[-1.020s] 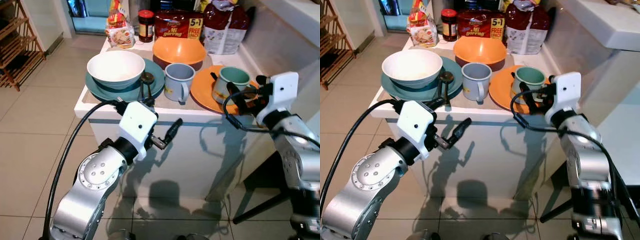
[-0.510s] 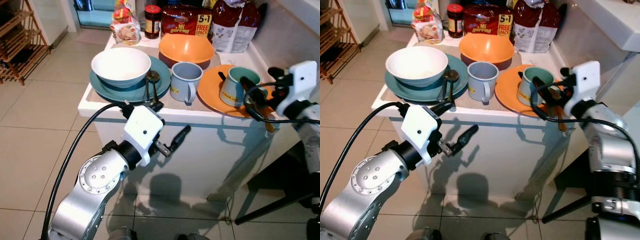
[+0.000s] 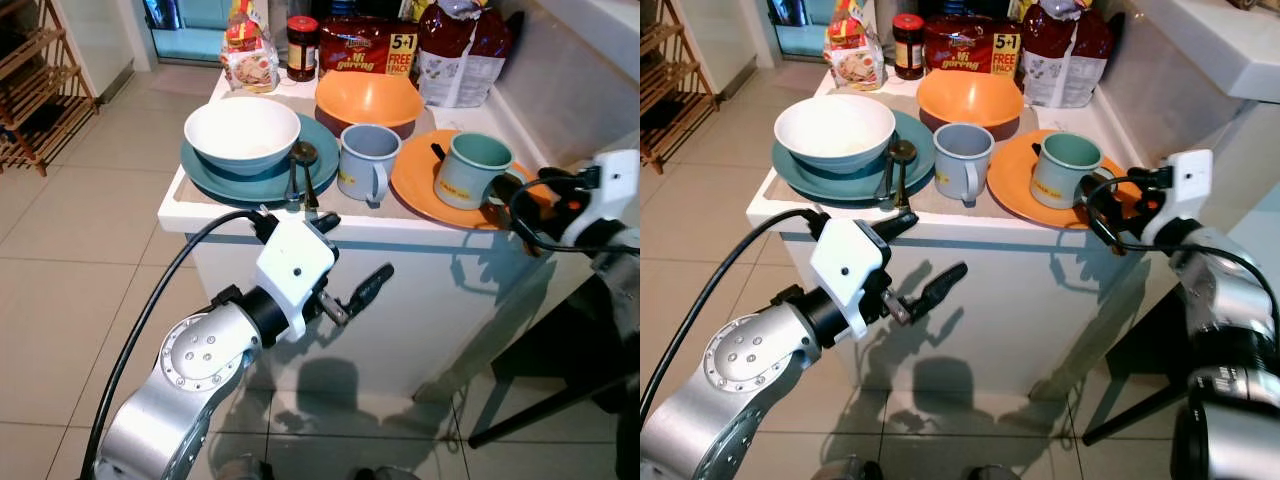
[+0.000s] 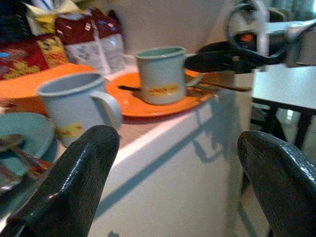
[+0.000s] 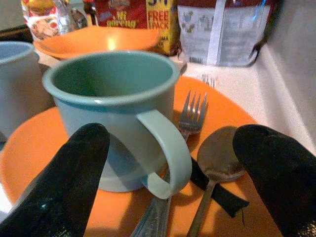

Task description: Setting the table

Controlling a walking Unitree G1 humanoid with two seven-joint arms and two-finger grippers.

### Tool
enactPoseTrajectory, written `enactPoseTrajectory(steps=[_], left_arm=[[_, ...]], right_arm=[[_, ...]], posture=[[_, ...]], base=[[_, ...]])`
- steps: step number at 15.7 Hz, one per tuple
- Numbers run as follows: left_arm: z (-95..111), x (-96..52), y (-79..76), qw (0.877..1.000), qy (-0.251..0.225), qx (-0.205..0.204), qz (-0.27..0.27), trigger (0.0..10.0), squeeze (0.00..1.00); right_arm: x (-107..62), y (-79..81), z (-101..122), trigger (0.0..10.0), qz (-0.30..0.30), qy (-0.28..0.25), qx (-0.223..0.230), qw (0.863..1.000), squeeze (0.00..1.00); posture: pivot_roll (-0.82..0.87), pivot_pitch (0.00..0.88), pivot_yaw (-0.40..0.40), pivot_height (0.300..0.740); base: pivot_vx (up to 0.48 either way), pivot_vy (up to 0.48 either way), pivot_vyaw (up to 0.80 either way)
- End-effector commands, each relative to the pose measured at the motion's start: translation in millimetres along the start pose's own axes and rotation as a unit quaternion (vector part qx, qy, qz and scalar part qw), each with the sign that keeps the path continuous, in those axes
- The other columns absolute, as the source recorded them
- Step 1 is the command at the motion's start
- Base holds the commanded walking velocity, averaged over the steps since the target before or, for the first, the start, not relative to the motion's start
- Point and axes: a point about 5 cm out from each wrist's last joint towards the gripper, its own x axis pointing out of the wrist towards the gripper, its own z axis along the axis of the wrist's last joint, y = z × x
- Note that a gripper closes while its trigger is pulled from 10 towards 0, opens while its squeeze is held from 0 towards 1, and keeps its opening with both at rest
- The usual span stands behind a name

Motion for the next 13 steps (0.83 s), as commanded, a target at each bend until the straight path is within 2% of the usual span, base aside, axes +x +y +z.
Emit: enactPoseTrajectory(steps=[1, 3, 6, 7, 8, 9, 10, 13], left_arm=[[2, -1.1, -5.1, 1.000, 0.001, -0.005, -0.022, 10.0, 0.00], [0, -3.9, -9.3, 0.999, 0.005, -0.011, -0.036, 10.0, 0.00], [0, -4.1, -9.3, 0.999, 0.006, -0.008, -0.035, 10.0, 0.00], [1, -4.5, -8.6, 0.999, 0.006, -0.007, -0.033, 10.0, 0.00], [1, -4.6, -8.3, 0.999, 0.006, -0.006, -0.033, 10.0, 0.00], [1, -5.1, -8.2, 0.999, 0.006, -0.006, -0.033, 10.0, 0.00], [1, -5.2, -8.3, 0.999, 0.007, -0.007, -0.034, 10.0, 0.00], [1, -3.2, -9.2, 0.999, 0.007, -0.008, -0.043, 10.0, 0.00]], right_arm=[[1.3, -1.8, 1, 10.0, 0.007, 0.005, -0.008, 1.000, 0.00], [8.7, 1.4, -3, 10.0, 0.034, 0.018, 0.002, 0.999, 0.00], [14.1, 3.9, -4, 10.0, 0.052, 0.032, -0.006, 0.998, 0.00], [14.8, 5.0, -3, 8.4, 0.063, 0.030, -0.007, 0.998, 0.00], [15.0, 5.1, -2, 8.4, 0.065, 0.028, -0.007, 0.997, 0.00], [13.7, 4.3, -1, 1.8, 0.072, 0.022, -0.008, 0.997, 0.00], [12.3, 3.8, -1, 0.0, 0.078, 0.018, -0.009, 0.997, 0.00], [6.5, 3.4, -8, 0.0, 0.084, 0.020, -0.008, 0.996, 0.00]], posture=[[0.01, 0.059, -0.037, 0.740], [0.01, 0.056, -0.034, 0.740], [0.02, 0.054, -0.044, 0.740], [0.02, 0.054, -0.046, 0.740], [0.02, 0.054, -0.046, 0.740], [0.02, 0.055, -0.046, 0.740], [0.01, 0.054, -0.041, 0.740], [0.00, 0.050, -0.027, 0.740]], base=[[0.000, 0.000, 0.00], [0.000, 0.000, 0.00], [0.000, 0.000, 0.00], [0.000, 0.000, 0.00], [0.000, 0.000, 0.00], [0.000, 0.000, 0.00], [0.000, 0.000, 0.00], [0.000, 0.000, 0.00]])
